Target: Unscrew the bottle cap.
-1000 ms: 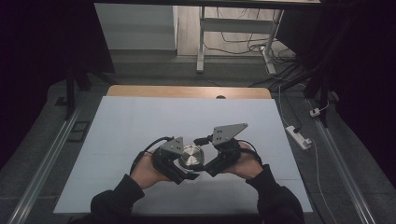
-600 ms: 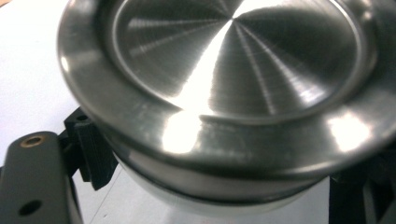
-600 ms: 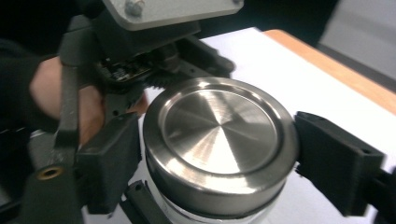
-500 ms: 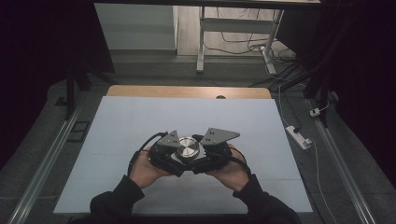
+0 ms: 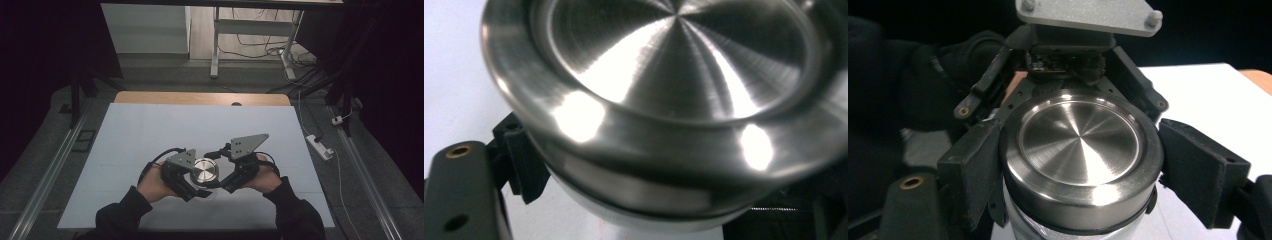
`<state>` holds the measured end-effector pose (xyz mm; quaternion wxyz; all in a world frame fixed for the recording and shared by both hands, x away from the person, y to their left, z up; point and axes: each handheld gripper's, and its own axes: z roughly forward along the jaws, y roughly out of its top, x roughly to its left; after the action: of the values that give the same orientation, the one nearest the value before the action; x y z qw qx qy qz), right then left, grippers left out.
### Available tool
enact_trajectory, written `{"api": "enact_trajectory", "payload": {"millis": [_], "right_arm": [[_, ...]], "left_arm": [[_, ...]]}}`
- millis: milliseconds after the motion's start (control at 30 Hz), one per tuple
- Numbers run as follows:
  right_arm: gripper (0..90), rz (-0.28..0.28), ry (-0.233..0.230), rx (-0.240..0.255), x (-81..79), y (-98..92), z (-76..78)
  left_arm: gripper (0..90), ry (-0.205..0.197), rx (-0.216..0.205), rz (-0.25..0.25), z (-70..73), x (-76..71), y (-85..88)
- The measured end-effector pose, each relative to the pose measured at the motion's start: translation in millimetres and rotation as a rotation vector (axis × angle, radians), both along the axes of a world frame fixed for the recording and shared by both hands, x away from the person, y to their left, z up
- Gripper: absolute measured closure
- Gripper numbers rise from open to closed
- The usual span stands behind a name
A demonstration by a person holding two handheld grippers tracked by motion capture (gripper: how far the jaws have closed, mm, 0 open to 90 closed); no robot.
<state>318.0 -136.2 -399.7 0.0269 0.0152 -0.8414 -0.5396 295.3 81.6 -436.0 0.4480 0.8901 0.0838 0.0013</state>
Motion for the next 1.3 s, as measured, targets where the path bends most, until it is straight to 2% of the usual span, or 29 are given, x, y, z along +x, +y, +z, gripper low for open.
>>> {"api": "enact_trajectory", "payload": {"millis": [67, 167, 267, 333, 433, 533, 600, 733, 833, 933, 1033, 1233, 1300], "right_arm": [[19.9, -0.039, 0.012, -0.010, 0.7, -0.8, 1.2], [14.0, -0.145, 0.021, -0.012, -1.6, 2.7, 7.3], [11.3, -0.245, 0.003, -0.033, -7.9, 9.4, 10.6], [11.0, -0.318, -0.005, -0.053, -11.0, 15.1, 9.6], [11.3, -0.396, -0.008, -0.064, -13.7, 22.8, 4.7], [14.0, -0.440, 0.000, -0.059, -13.2, 26.8, -0.1], [19.0, -0.419, 0.019, -0.047, -12.3, 27.1, -2.5], [19.8, -0.401, -0.014, -0.046, -15.0, 27.8, -1.8], [19.9, -0.375, -0.006, -0.033, -14.2, 25.4, -0.4], [20.0, -0.327, 0.018, -0.010, -12.1, 21.8, 1.3], [20.1, -0.270, 0.018, 0.001, -11.0, 18.6, 3.8], [20.1, -0.186, -0.002, -0.002, -11.0, 15.6, 5.0], [20.1, -0.148, -0.002, 0.002, -9.6, 14.2, 4.4]], "left_arm": [[15.5, 0.005, -0.001, 0.042, -0.2, 2.1, 0.1], [15.5, 0.010, 0.011, 0.120, -0.9, 6.0, 2.6], [15.5, 0.023, 0.006, 0.193, -2.3, 8.3, 4.3], [15.5, 0.032, 0.001, 0.216, -2.4, 9.9, 5.6], [15.5, 0.026, 0.006, 0.234, -1.7, 9.1, 4.7], [15.5, 0.019, 0.013, 0.231, -0.9, 7.8, 3.1], [15.5, 0.018, 0.017, 0.225, -1.0, 7.1, 1.5], [15.5, 0.014, 0.009, 0.204, -1.4, 6.3, 2.1], [15.5, 0.004, 0.008, 0.184, 0.8, 5.4, 3.0], [15.5, 0.001, -0.003, 0.143, 2.6, 4.5, 4.0], [15.5, 0.007, -0.022, 0.108, 4.0, 3.1, 3.7], [15.5, 0.002, -0.017, 0.062, 4.9, 1.4, 3.3], [15.5, 0.002, -0.019, 0.028, 4.2, 0.5, 2.6]]}}
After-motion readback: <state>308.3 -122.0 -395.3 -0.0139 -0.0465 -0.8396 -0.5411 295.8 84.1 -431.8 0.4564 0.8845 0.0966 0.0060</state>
